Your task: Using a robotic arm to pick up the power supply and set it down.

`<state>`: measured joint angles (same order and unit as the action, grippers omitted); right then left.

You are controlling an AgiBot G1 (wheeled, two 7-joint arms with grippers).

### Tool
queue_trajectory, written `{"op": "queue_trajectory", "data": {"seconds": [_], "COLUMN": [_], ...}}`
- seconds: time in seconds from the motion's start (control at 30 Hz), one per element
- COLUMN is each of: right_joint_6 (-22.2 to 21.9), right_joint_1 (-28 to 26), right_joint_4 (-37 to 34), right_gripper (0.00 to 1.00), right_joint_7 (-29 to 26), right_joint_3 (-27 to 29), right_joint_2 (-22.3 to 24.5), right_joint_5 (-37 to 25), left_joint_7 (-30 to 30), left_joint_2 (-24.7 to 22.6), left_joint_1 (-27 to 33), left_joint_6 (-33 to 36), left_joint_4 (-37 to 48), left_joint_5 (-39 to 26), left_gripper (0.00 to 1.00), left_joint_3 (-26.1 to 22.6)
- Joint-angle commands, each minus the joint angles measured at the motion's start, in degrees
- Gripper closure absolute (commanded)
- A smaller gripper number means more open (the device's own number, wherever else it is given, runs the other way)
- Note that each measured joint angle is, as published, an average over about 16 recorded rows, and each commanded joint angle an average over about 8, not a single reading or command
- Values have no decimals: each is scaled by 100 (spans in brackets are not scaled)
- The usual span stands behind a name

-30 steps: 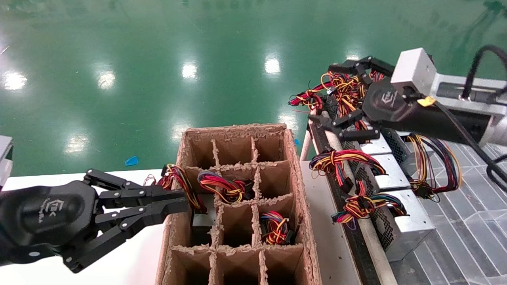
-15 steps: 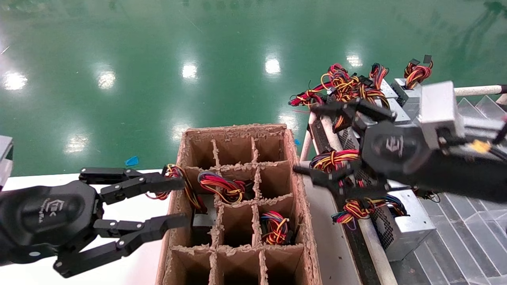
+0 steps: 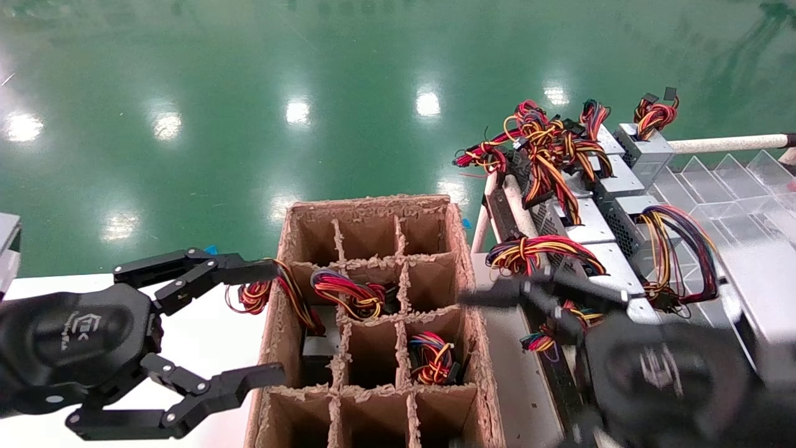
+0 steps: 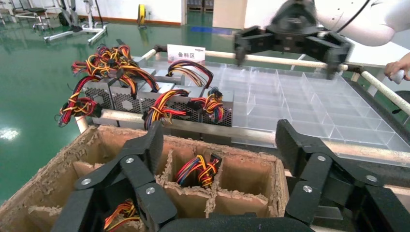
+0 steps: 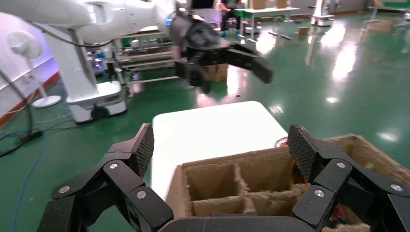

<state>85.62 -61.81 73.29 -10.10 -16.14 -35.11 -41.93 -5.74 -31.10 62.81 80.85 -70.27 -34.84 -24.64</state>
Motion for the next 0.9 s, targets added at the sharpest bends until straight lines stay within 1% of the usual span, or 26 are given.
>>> {"op": "queue_trajectory", "data": {"seconds": [0.03,0.13,0.9], "right_joint_6": [68,93,19], "right_joint_1": [155,212,53], "right_joint_4": [192,259,61], "right_gripper": [0,0,0], "right_joint_7": [-160,-189,-78], "right_joint_3": [91,128,30], "right_joint_2": [56,77,21], "right_joint_5": [72,105,23], "left_joint_7": [0,0,0], "left_joint_2": [0,0,0], "left_joint_1": [0,-1,-1], "left_joint_6": [0,-1,-1], "left_joint_4": [0,1,1], "left_joint_5": [0,0,0], "left_gripper": [0,0,0], "left_joint_3": [0,0,0]}}
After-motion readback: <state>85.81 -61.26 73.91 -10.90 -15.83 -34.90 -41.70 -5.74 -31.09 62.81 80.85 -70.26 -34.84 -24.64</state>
